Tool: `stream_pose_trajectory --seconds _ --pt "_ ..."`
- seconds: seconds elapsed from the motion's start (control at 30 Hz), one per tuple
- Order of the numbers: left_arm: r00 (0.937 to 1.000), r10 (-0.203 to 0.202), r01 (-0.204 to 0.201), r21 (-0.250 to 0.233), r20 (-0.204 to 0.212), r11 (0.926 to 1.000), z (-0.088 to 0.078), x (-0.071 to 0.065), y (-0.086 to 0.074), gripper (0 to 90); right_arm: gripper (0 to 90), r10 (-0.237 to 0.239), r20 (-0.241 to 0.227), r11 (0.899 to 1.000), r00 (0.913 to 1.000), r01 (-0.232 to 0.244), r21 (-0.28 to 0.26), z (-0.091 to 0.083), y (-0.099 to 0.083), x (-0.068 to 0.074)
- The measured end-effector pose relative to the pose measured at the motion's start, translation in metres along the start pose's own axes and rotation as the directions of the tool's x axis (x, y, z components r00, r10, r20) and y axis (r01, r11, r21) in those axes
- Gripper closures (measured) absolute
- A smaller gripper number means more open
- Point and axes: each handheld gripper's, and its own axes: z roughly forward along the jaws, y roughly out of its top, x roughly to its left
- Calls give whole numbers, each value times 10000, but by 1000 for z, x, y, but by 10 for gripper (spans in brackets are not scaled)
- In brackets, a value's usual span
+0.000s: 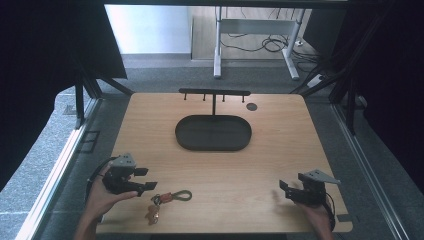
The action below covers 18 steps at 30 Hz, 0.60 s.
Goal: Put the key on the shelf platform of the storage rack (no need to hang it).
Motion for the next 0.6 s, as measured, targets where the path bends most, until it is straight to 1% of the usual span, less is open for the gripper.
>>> stream_pose_trajectory --seconds 0.1,0.17,0.27,0.3,0.43,0.57,0.6 --pt "9993 367 -366 213 -39 9991 0 -4 5 356 174 37 10 10000 10000 -37 23 -1 -1 -1" --pt "9982 606 -606 371 6 9975 1 -6 9 360 177 -4 15 10000 10000 3 48 -1 -1 -1" --pt "9954 957 -956 614 14 9935 4 -10 14 364 180 -51 25 10000 10000 50 78 -1 -1 -1" --pt "9937 1121 -1121 722 45 9911 6 -11 16 366 181 -44 6 10000 10000 44 84 0 -1 -1" --pt "9910 1338 -1335 1035 40 9856 12 -16 21 374 184 -153 -105 9998 9998 154 147 1 -2 1" --pt "9908 1352 -1336 1308 -39 9824 17 -18 25 386 188 -241 -183 9993 9995 247 281 3 -3 3" --pt "9900 1413 -1394 1368 -41 9807 18 -19 26 389 188 -263 -195 9992 9995 269 302 4 -3 4"
